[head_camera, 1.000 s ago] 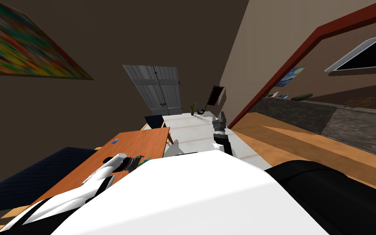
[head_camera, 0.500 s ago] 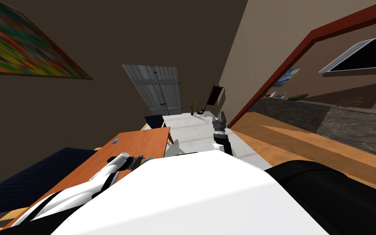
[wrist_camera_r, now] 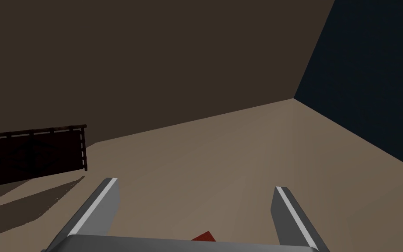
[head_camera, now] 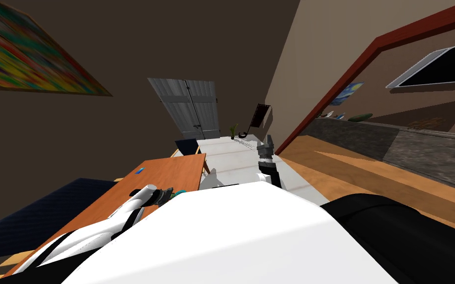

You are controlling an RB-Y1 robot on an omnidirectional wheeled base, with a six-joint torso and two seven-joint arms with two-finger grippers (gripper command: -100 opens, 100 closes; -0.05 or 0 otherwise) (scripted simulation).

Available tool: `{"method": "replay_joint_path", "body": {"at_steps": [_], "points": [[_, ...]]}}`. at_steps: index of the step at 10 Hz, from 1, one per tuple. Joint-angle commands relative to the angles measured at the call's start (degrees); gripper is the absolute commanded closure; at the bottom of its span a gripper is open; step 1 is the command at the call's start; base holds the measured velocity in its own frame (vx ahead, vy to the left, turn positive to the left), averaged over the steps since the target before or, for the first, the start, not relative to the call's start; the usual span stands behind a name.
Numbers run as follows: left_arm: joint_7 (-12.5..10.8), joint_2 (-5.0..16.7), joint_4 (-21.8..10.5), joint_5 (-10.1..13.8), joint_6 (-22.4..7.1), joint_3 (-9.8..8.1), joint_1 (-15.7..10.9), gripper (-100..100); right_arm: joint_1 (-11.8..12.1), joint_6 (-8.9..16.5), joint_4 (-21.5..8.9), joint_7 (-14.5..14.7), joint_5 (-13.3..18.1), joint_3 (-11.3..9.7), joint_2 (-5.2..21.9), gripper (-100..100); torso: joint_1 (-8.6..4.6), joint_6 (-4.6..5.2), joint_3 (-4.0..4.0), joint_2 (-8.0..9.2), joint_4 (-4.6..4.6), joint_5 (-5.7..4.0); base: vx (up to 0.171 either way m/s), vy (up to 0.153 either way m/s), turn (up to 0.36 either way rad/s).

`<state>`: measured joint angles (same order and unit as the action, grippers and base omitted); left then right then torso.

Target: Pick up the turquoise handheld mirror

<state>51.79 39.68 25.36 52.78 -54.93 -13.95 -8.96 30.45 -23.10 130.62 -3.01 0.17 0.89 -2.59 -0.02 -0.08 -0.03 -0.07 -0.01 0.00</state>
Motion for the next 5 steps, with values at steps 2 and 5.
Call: {"method": "replay_joint_path", "body": {"at_steps": [2, 5], "points": [[0.9, 1.7, 1.0, 1.0, -1.7, -0.23, 0.7, 100, 0.0, 0.0, 0.0, 0.0, 0.0, 0.0, 0.0, 0, -0.11, -0.07, -0.02, -0.04, -0.01, -0.07, 0.023, -0.046, 0.065], [1.3, 2.4, 1.3, 1.3, -2.4, -0.30, 0.9, 0, 0.0, 0.0, 0.0, 0.0, 0.0, 0.0, 0.0, 0, -0.15, 0.00, -0.03, -0.05, -0.01, -0.03, 0.014, -0.034, 0.020]]}}
